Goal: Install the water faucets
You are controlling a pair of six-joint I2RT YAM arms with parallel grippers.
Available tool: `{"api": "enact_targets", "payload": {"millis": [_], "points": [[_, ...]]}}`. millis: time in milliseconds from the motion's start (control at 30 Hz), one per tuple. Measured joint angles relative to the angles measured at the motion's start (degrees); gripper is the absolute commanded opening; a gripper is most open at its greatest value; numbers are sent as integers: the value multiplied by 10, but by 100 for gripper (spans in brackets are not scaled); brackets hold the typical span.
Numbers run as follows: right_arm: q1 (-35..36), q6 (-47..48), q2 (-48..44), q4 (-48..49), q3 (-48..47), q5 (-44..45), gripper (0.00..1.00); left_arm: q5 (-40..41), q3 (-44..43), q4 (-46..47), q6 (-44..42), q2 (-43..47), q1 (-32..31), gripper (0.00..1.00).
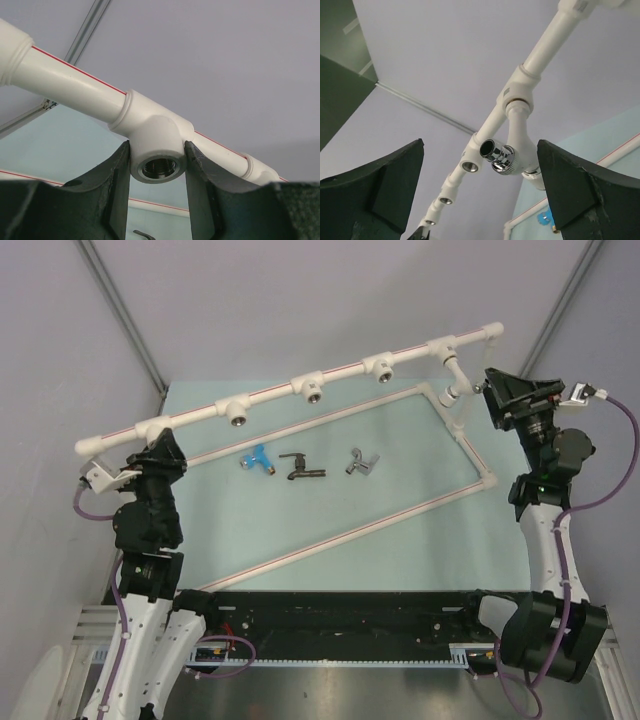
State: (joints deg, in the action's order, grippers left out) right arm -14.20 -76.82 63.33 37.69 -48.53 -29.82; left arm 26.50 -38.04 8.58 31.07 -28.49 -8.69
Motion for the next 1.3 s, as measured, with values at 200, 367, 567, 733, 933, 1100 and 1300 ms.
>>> {"api": "enact_targets", "payload": {"millis": [200,367,567,733,933,1100,1300], "points": [[-26,162,-46,-127,-27,40,100,0,0,0,0,0,0,0],[22,402,-78,-245,-106,102,100,0,0,0,0,0,0,0],[205,745,-101,-348,-191,252,100,0,0,1,0,0,0,0],[352,1028,-94,-396,-202,419,100,0,1,2,0,0,-1,0],[457,1294,-31,-442,-202,589,100,2,1,2,0,0,-2,0],[458,1413,3,-456,-199,666,100,3,1,2,-1,0,-4,0],[434,1480,28,-416,-191,706,100,4,1,2,-1,1,-4,0]]}}
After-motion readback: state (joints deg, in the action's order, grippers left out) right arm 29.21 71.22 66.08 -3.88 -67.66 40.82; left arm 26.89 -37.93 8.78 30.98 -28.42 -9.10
